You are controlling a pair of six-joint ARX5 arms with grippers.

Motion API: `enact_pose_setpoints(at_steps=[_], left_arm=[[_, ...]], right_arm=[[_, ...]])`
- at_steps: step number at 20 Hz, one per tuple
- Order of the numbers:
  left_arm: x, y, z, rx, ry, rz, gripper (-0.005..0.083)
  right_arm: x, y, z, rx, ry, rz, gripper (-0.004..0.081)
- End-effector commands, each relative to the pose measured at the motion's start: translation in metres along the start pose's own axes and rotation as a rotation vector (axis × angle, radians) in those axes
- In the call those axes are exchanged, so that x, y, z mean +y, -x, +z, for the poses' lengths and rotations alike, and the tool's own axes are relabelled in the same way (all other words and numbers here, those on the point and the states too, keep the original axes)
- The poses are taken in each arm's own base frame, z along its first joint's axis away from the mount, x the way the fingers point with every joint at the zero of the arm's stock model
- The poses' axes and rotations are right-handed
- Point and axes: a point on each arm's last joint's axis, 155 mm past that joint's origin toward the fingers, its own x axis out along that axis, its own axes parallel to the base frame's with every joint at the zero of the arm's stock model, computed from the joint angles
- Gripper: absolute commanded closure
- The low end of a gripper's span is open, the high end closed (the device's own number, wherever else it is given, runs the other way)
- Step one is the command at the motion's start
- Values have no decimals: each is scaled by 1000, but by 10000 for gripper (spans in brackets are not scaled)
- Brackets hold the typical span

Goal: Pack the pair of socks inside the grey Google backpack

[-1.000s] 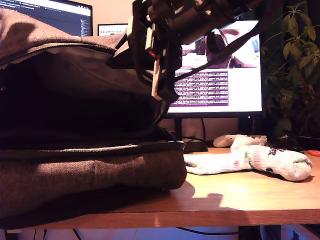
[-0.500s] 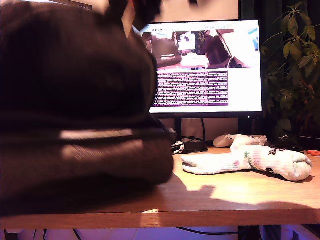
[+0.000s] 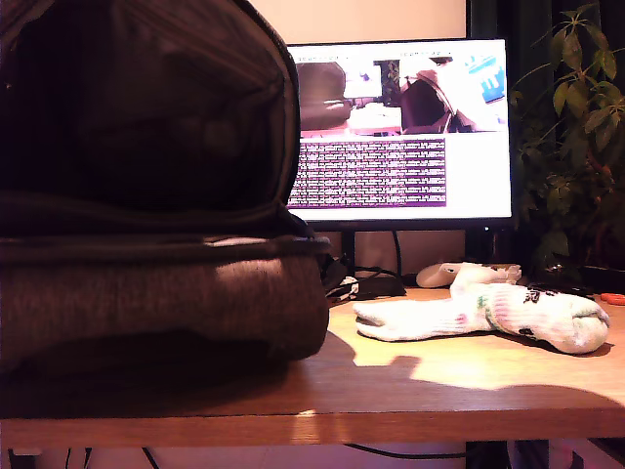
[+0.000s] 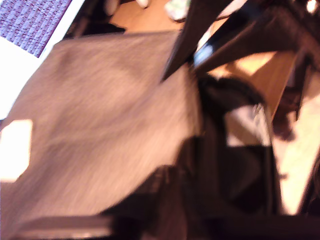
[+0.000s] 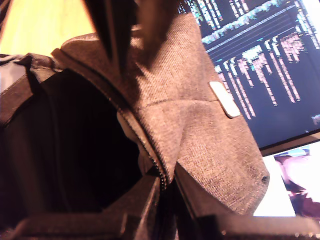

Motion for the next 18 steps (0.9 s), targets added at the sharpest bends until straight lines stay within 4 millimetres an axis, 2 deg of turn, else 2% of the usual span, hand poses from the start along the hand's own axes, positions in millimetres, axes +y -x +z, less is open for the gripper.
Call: enact_pose_setpoints(at_steps=[1,5,11,14,18], left_arm=[[1,1,3,-7,19,18,168],[-9,-3,8,2,15,12,168],[-8,-38,-13,184,-53,73,167],[11,-44,-18,237,-64,186,169],[37,-40,-25,282,-52,307,170]], right_arm=[[-24,4,19,-53,-11,-59,783],[-25,4,18,-52,-11,-59,783],[-25,4,19,-53,-11,-60,783],[-25,4,19,-54,-11,-60,783],[-30,5,23,-67,-13,-80,783]])
